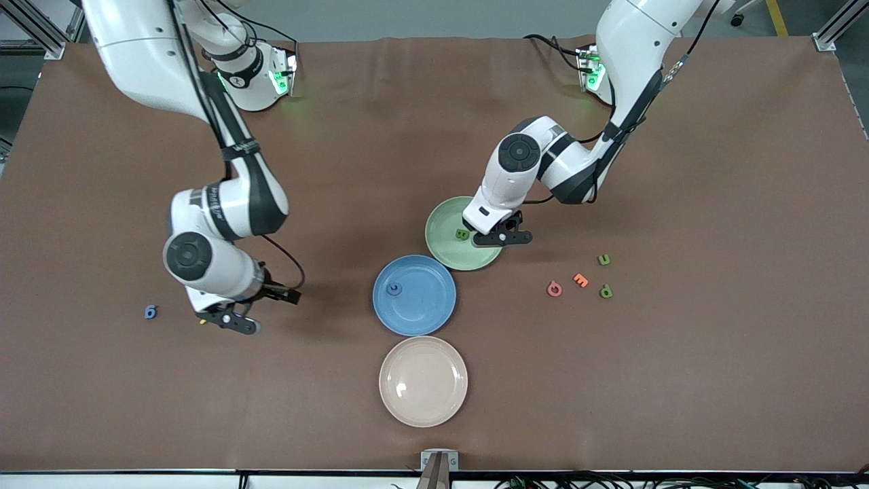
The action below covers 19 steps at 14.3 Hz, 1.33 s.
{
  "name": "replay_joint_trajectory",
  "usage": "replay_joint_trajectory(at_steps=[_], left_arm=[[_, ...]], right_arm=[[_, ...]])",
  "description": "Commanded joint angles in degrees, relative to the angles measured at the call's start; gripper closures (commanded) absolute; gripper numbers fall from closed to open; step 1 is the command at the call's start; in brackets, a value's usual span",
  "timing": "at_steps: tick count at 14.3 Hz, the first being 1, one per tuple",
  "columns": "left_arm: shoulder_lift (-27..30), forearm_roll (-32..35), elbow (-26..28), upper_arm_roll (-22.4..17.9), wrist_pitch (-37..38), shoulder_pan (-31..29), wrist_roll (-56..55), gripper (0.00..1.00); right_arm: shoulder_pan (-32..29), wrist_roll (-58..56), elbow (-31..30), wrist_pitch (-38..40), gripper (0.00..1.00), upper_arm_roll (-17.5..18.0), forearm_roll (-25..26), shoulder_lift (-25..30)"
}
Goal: Sort letters by color into matching plates
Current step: 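Place the green N on the green plate while the right gripper returns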
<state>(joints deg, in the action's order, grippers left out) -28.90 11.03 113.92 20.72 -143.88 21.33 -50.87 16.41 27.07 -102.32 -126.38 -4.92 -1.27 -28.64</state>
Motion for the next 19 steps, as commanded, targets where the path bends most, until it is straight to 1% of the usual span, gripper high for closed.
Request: replay_joint_trajectory(at_steps=[1,2,3,5,6,10,12,17,19], left_arm=[[-0.46,0.40,-1.25,-0.24,1.32,0.55,-1.25,0.66],[-0.46,0.48,-1.25,-0.24,1.32,0.55,-1.25,0.55],[-0.46,0.57,-1.25,-0.24,1.32,0.55,-1.25,0.47],[-0.46,0.57,-1.25,-0.24,1.32,0.55,-1.25,0.41],[-0.46,0.57,-1.25,-0.24,1.32,0.47,-1.25,0.39],[-0.28,0.83,-0.72,-0.24,1.32,-0.41,-0.99,0.39],[0.24,0.92,0.50,-0.24,1.32,-1.46,-0.46,0.40],[2.62,1.01,5.16,-0.15,1.32,-7.35,5.77,0.40],[3.58,1.01,6.57,-0.15,2.11,-9.81,8.23,0.40]], right_arm=[[-5.23,-7.79,-12.26,-7.54,0.00,1.05,3.54,6.40],[-8.12,-11.92,-14.29,-10.87,0.00,1.05,3.64,6.49],[-10.59,-15.70,-15.52,-13.69,0.00,1.05,3.64,6.14],[-14.99,-22.03,-17.37,-18.18,0.00,1.05,3.64,5.88],[-16.23,-23.89,-18.08,-19.60,0.00,1.05,3.55,5.70],[-21.59,-31.01,-19.32,-23.30,0.00,1.23,3.55,3.95],[-22.74,-31.82,-19.40,-23.83,0.01,1.32,3.46,2.72],[-23.27,-31.91,-19.14,-25.23,0.08,1.49,3.03,0.52],[-23.18,-31.91,-19.14,-25.93,0.13,1.49,2.85,0.07]])
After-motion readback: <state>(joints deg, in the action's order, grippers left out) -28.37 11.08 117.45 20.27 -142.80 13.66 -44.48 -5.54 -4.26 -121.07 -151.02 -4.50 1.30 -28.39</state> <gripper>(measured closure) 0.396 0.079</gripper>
